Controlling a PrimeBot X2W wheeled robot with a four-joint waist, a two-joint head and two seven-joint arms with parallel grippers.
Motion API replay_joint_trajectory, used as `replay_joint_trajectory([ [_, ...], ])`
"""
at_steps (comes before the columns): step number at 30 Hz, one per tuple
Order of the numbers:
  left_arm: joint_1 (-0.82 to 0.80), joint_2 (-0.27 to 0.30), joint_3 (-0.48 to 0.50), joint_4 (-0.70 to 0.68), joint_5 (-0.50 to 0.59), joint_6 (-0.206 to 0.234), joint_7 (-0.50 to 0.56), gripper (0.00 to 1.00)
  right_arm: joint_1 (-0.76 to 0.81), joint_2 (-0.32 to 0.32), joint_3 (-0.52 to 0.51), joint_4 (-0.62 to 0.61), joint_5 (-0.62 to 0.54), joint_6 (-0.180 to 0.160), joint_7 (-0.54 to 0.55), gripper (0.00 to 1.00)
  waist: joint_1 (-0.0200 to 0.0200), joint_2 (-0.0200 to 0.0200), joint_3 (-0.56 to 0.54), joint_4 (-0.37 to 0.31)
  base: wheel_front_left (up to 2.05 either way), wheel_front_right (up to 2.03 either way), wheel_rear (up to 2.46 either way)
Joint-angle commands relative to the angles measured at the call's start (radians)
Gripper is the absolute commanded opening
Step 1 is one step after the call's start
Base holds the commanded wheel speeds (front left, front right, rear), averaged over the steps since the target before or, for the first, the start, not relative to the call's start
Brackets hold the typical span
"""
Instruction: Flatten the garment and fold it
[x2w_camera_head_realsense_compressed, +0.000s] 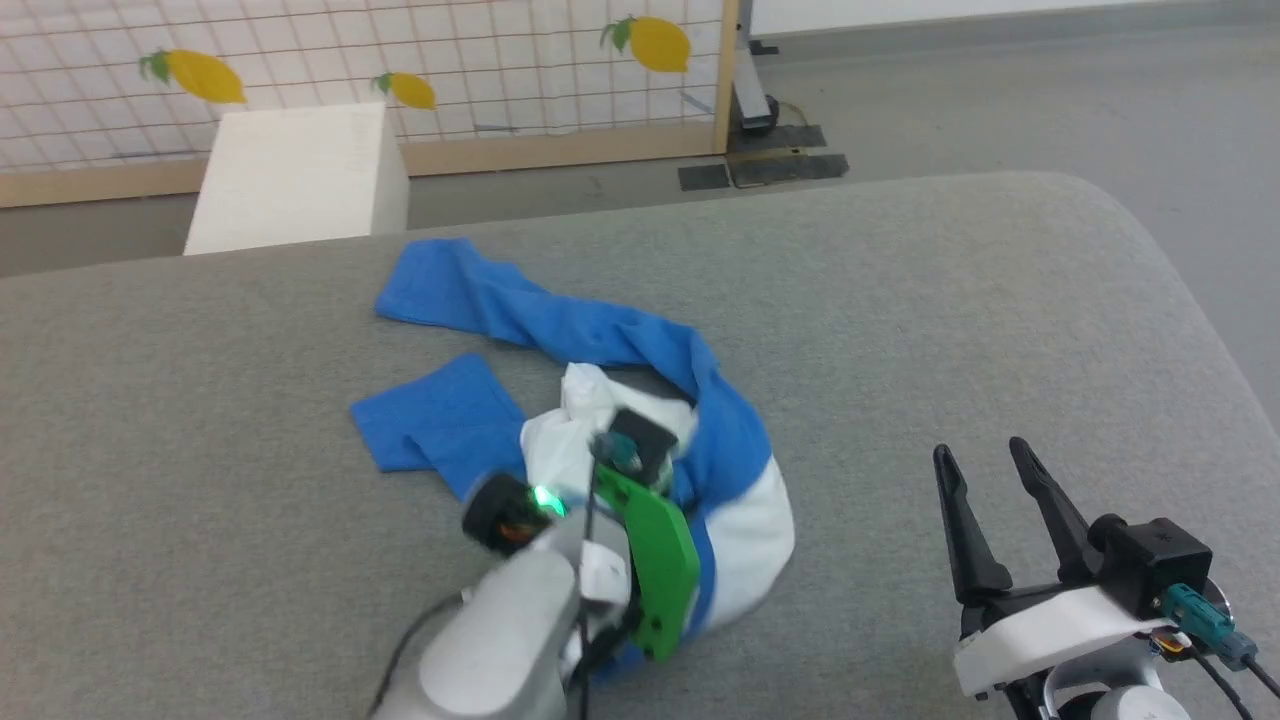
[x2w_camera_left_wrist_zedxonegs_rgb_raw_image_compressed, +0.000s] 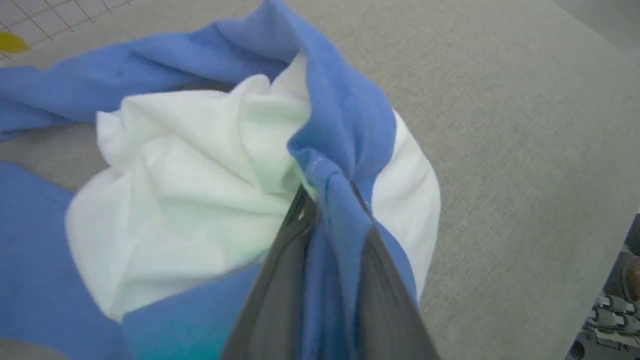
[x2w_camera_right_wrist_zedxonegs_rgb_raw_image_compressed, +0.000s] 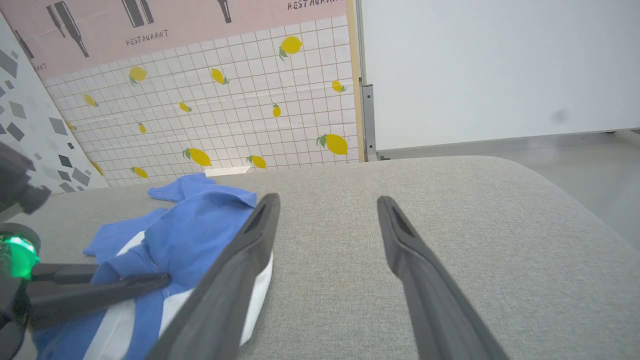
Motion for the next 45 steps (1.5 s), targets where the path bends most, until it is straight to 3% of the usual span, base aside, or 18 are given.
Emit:
replay_joint_trajectory([
  [1, 0.023, -0.003, -0.025, 0.02, -0.029, -0.008, 0.03, 0.0, 0.001, 0.0, 0.002, 0.002, 0.008, -0.002, 0.004, 1.0, 0.0001, -0.0001, 0.017, -0.022, 0.0, 0.0, 0.0],
  [2, 0.035, -0.005, -0.046, 0.037, -0.049, -0.012, 0.062, 0.0, 0.001, 0.0, 0.004, 0.005, 0.01, -0.002, 0.007, 1.0, 0.0001, -0.0001, 0.019, -0.023, 0.0, 0.0, 0.0],
  [3, 0.044, -0.006, -0.059, 0.049, -0.068, -0.014, 0.088, 0.24, 0.001, 0.0, 0.004, 0.006, 0.011, -0.002, 0.009, 1.0, 0.0001, -0.0001, 0.021, -0.023, 0.0, 0.0, 0.0],
  [4, 0.052, -0.007, -0.077, 0.057, -0.089, -0.016, 0.119, 0.69, 0.001, 0.0, 0.004, 0.006, 0.012, -0.002, 0.011, 1.0, 0.0001, -0.0001, 0.024, -0.02, 0.0, 0.0, 0.0],
  [5, 0.055, -0.008, -0.09, 0.059, -0.106, -0.018, 0.143, 1.0, 0.001, 0.0, 0.002, 0.007, 0.014, -0.002, 0.013, 1.0, 0.0001, -0.0001, 0.026, -0.016, 0.0, 0.0, 0.0],
  [9, 0.048, -0.009, -0.1, 0.011, -0.166, -0.021, 0.154, 1.0, -0.002, 0.0, -0.004, 0.007, 0.013, -0.002, 0.021, 1.0, 0.0001, -0.0001, 0.032, 0.015, 0.0, 0.0, 0.0],
  [13, 0.046, -0.004, -0.038, -0.079, -0.176, 0.018, 0.022, 1.0, -0.014, 0.0, 0.003, -0.002, 0.015, -0.002, 0.032, 1.0, 0.0001, -0.0001, 0.033, 0.055, 0.0, 0.0, 0.0],
  [18, 0.09, 0.045, 0.045, -0.199, -0.153, 0.089, -0.159, 1.0, -0.06, 0.0, 0.026, -0.019, 0.036, -0.002, 0.077, 1.0, 0.0001, -0.0001, 0.035, 0.113, 0.0, 0.0, 0.0],
  [23, 0.166, 0.09, 0.164, -0.296, -0.126, 0.187, -0.401, 1.0, -0.143, 0.0, 0.044, -0.015, 0.056, -0.002, 0.221, 1.0, 0.0001, -0.0001, 0.045, 0.174, 0.0, 0.0, 0.0],
  [27, 0.214, 0.114, 0.24, -0.326, -0.099, 0.236, -0.512, 1.0, -0.221, 0.0, 0.036, 0.027, 0.096, -0.002, 0.399, 1.0, 0.0001, -0.0001, 0.068, 0.221, 0.0, 0.0, 0.0],
  [33, 0.256, 0.097, 0.368, -0.406, -0.016, 0.246, -0.529, 1.0, -0.346, 0.0, 0.001, 0.126, 0.123, -0.002, 0.655, 1.0, 0.0001, -0.0001, 0.114, 0.268, 0.0, 0.0, 0.0],
  [40, 0.313, 0.039, 0.472, -0.437, 0.048, 0.198, -0.529, 1.0, -0.452, 0.0, -0.04, 0.241, 0.058, -0.002, 0.868, 1.0, 0.0001, -0.0001, 0.15, 0.297, 0.0, 0.0, 0.0],
  [41, 0.317, 0.033, 0.483, -0.436, 0.057, 0.189, -0.53, 1.0, -0.462, 0.0, -0.045, 0.257, 0.052, -0.002, 0.894, 0.76, 0.0001, -0.0001, 0.152, 0.299, 0.0, 0.0, 0.0],
  [42, 0.321, 0.026, 0.493, -0.435, 0.058, 0.182, -0.53, 1.0, -0.468, 0.0, -0.048, 0.267, 0.039, -0.002, 0.91, 0.41, 0.0001, -0.0001, 0.152, 0.301, 0.0, 0.0, 0.0],
  [43, 0.324, 0.02, 0.5, -0.431, 0.063, 0.173, -0.53, 1.0, -0.474, 0.0, -0.052, 0.276, 0.026, -0.002, 0.927, 0.18, 0.0001, -0.0001, 0.152, 0.302, 0.0, 0.0, 0.0],
  [44, 0.326, 0.016, 0.505, -0.428, 0.07, 0.167, -0.53, 1.0, -0.478, 0.0, -0.056, 0.279, 0.02, -0.002, 0.932, 0.0, 0.0001, -0.0001, 0.151, 0.304, 0.0, 0.0, 0.0],
  [45, 0.329, 0.011, 0.512, -0.424, 0.072, 0.159, -0.53, 1.0, -0.481, 0.0, -0.063, 0.278, 0.014, -0.002, 0.928, 0.0, 0.0001, -0.0001, 0.148, 0.305, 0.0, 0.0, 0.0],
])
